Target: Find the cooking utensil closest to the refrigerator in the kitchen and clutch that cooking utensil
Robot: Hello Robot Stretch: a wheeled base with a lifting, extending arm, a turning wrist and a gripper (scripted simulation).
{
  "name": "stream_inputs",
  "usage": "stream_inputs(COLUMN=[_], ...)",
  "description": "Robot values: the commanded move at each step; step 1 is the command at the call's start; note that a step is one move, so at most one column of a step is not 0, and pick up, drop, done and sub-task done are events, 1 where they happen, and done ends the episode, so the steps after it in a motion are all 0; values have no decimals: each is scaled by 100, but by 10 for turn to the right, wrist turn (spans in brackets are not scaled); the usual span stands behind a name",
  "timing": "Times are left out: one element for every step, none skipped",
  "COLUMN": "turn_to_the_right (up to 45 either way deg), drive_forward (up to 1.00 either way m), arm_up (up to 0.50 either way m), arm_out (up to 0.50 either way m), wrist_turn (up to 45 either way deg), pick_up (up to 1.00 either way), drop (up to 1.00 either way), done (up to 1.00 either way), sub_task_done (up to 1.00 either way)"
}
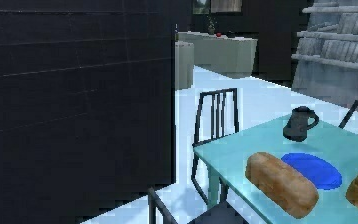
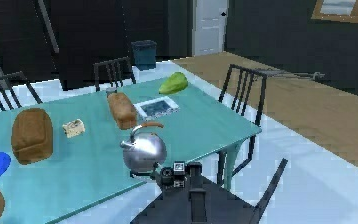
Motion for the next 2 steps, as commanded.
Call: stream_inputs(turn_to_the_right=[0, 0], drive_forward=[0, 0], arm_up=[10, 0], arm_out=[0, 0], wrist_turn=[0, 0], pick_up=[0, 0], drop=[0, 0], done=[0, 100], sub_task_done=[0, 0])
